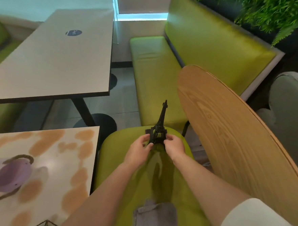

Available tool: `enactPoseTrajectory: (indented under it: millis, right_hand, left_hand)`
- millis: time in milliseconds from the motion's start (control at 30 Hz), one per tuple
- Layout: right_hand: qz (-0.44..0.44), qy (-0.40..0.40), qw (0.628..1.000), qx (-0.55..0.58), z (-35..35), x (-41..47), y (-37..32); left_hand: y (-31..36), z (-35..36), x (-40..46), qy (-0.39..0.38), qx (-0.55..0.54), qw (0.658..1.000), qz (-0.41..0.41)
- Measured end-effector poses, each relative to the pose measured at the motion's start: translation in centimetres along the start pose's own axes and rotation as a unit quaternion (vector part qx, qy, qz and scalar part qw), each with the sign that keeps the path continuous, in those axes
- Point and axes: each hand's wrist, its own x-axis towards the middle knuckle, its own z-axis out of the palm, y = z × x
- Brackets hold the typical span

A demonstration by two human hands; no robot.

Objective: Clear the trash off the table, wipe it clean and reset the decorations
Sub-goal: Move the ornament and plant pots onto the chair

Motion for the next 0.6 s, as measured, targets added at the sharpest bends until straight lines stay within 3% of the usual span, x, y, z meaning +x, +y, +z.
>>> enactPoseTrajectory:
  millis: [167, 600]
  right_hand:
    - [-0.026, -0.006, 1.000, -0.012, -0.3, -3.7, 0.1]
    - [-0.105, -0.168, 0.979, -0.046, 1.4, -19.2, 5.8]
  left_hand:
    - [-0.2, -1.4, -4.3, 0.056, 0.016, 0.998, -0.009]
    - [-3.2, -5.1, -21.5, 0.182, 0.038, 0.982, -0.044]
